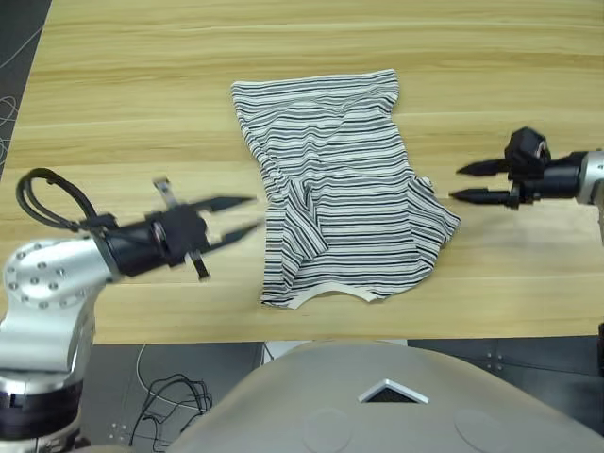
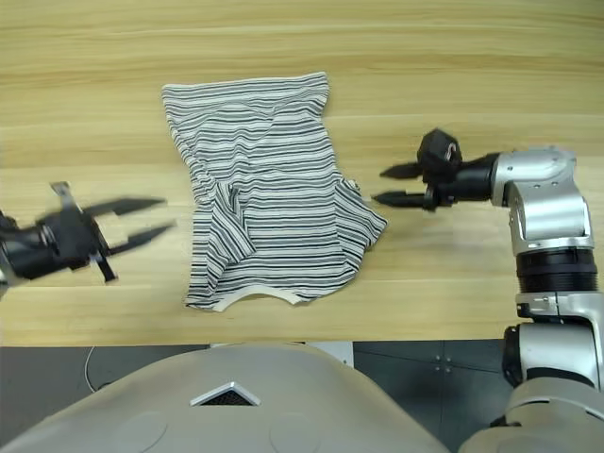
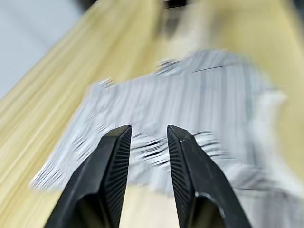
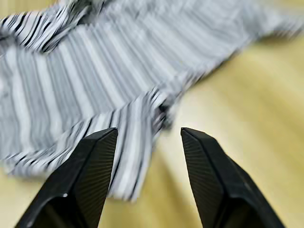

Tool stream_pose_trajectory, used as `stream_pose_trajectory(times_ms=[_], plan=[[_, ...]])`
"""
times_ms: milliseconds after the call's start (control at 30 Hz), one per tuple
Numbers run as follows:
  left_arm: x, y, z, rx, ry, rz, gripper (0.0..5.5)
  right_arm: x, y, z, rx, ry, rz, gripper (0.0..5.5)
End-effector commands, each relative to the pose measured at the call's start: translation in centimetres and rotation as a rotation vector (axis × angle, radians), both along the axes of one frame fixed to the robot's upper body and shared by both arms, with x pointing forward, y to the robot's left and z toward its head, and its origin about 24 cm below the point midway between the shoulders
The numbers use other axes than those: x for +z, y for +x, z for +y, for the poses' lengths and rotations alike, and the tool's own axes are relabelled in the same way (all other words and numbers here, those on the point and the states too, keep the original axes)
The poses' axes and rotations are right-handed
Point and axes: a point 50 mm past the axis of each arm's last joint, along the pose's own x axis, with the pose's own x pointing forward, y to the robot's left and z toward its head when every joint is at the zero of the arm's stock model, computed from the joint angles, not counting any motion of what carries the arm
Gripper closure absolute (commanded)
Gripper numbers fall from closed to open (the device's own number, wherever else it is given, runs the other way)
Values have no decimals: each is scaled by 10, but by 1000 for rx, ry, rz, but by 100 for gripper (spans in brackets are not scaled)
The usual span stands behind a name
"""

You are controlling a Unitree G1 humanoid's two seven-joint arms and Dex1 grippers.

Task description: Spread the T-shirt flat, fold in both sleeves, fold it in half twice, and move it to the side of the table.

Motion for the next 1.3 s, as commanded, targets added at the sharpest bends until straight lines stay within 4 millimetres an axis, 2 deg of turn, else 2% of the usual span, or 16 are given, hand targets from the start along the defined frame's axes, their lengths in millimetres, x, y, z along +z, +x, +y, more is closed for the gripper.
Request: stream_pose_trajectory(times_ms=[33, 200, 333, 600, 733, 1067, 1133, 1300], plan=[[-8, 12, 12, 134, -19, -3, 408, -12, 5, -2, -18, -106, 34, 247], [-16, 9, 16, 174, 10, 10, 408, -31, 10, 6, -22, -130, 29, 247], [-16, 5, 16, 177, 10, 12, 408, -36, 12, 9, -18, -136, 28, 247], [-19, 2, 15, 174, 10, 28, 408, -37, -12, 11, 138, -141, 123, 247], [-15, -3, 15, 165, 11, 29, 408, -42, -9, 5, 127, -222, 94, 323], [-16, -5, 14, 166, 13, 28, 408, -46, 0, 6, 84, -239, 48, 521], [-17, -5, 12, 157, 16, 34, 408, -45, -1, 8, 96, -233, 49, 537], [-17, -5, 11, 153, 15, 32, 408, -36, -4, 16, 123, -175, 56, 537]])
